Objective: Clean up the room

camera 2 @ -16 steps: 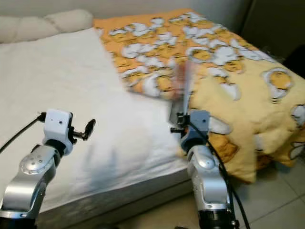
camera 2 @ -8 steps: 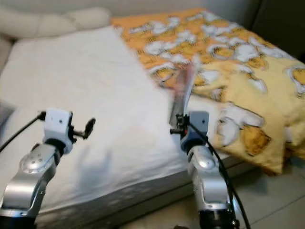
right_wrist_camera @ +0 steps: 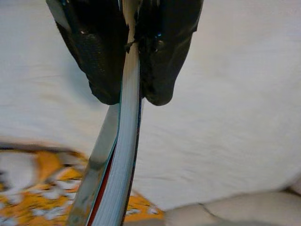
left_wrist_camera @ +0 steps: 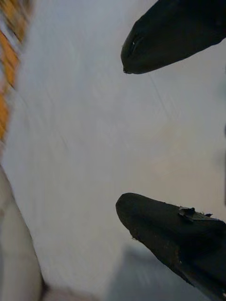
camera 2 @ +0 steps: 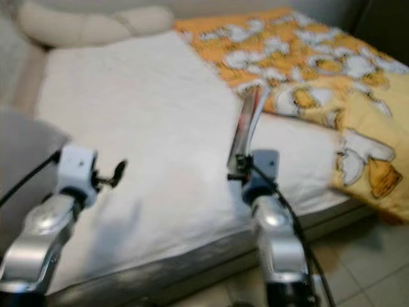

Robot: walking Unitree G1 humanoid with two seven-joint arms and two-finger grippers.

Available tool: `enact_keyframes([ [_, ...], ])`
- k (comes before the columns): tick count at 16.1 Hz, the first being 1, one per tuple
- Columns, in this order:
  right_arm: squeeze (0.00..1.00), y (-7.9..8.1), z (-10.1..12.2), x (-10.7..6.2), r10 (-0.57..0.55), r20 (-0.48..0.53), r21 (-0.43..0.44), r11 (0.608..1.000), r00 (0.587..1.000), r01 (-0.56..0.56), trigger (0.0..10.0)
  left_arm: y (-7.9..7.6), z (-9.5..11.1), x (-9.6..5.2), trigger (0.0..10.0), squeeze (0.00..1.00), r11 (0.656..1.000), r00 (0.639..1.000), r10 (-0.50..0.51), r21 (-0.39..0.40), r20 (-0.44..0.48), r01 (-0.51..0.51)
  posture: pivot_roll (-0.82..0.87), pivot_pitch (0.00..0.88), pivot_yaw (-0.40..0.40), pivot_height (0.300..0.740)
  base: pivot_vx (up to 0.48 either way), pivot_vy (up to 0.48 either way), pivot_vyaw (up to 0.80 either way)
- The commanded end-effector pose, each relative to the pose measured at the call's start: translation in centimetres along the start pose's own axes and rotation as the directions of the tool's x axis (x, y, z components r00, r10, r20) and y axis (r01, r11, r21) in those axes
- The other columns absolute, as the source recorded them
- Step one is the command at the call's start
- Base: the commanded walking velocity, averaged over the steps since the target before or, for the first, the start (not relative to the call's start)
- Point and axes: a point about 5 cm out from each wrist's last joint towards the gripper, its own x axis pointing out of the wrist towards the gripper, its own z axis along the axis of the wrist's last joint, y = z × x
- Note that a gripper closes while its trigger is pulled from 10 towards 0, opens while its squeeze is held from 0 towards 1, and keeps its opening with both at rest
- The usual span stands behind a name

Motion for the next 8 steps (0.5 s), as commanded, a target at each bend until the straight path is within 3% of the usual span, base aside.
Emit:
enact_keyframes([
  [1,0.0,0.32,1.2,0.16,0.025,0.047,-0.021,0.999,0.999,-0.024,10.0,-0.42,0.9,0.24,10.0,0.0,0.999,0.999,-0.021,0.048,0.038,0.019,-0.02,0.0,0.034,0.74,0.0,0.0,0.0],
  [2,0.0,0.3,1.18,0.16,0.026,0.046,-0.021,0.999,0.999,-0.025,10.0,-0.59,0.93,0.28,10.0,0.0,0.997,0.999,-0.03,0.073,0.036,0.028,-0.02,0.0,0.034,0.74,0.0,-0.48,0.0],
  [5,0.0,0.28,1.14,0.16,0.025,0.045,-0.021,0.999,0.999,-0.024,10.0,-0.64,0.82,0.26,10.0,0.0,0.998,0.999,-0.025,0.051,0.033,0.023,-0.02,0.0,0.035,0.74,0.0,-0.48,0.0],
  [8,0.0,0.33,1.04,0.18,0.024,0.042,-0.025,0.999,0.999,-0.023,10.0,-0.45,0.98,0.29,10.0,0.0,1.0,0.999,-0.007,0.027,0.048,0.005,-0.02,0.0,0.033,0.74,0.0,0.0,0.0],
])
